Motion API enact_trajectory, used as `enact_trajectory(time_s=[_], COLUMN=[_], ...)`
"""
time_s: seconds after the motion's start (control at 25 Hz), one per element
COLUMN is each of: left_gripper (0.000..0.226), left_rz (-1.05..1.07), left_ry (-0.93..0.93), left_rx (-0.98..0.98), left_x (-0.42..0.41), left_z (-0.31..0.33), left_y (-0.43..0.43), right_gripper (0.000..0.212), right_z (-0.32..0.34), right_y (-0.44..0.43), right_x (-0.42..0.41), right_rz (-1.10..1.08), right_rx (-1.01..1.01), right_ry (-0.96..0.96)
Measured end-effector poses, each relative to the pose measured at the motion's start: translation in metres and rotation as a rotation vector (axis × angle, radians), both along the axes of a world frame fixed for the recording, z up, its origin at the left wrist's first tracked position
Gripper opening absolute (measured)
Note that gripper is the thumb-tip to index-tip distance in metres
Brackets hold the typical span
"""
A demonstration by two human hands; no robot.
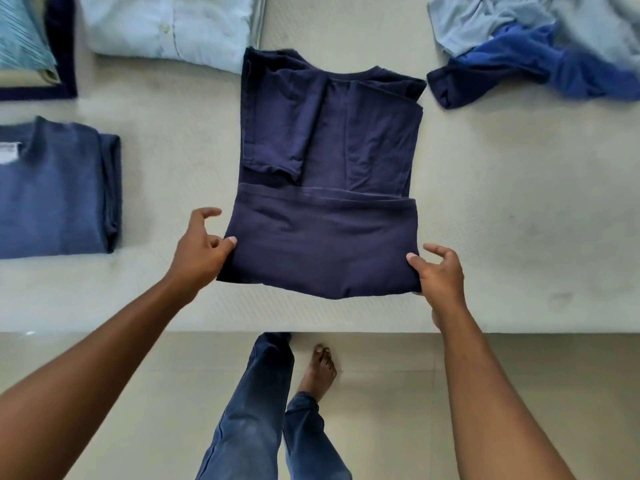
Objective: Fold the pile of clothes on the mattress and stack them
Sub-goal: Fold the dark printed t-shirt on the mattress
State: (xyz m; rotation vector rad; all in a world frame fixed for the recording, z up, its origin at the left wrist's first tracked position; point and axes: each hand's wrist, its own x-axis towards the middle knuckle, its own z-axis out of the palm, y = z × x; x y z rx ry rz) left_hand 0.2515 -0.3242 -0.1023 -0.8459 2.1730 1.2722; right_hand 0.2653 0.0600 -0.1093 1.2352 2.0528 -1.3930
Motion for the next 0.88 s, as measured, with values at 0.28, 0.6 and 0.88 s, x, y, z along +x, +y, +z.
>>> enact_trajectory(time_s=[0.28, 0.6, 0.88], left_gripper=[0.027, 0.052, 0.052], left_rz=[0.314, 0.410, -0.368], left_ry=[0.033, -0.041, 0.674], left_rx=[0.440, 0.479, -0.291], left_x=[-0.135, -0.293, -0.243], left_z=[0.063, 0.011, -0.041], left_y=[-0.008, -0.005, 0.061], right_gripper=[0.021, 0.043, 0.050], right_z=[0.072, 0.008, -0.042], right_y=[0.012, 0.004, -0.070], right_x=[-0.122, -0.294, -0.272], right_rz=[-0.217, -0.325, 0.310], right_rx=[-0.390, -0.473, 0.461], right_ry=[0.153, 0.158, 0.618])
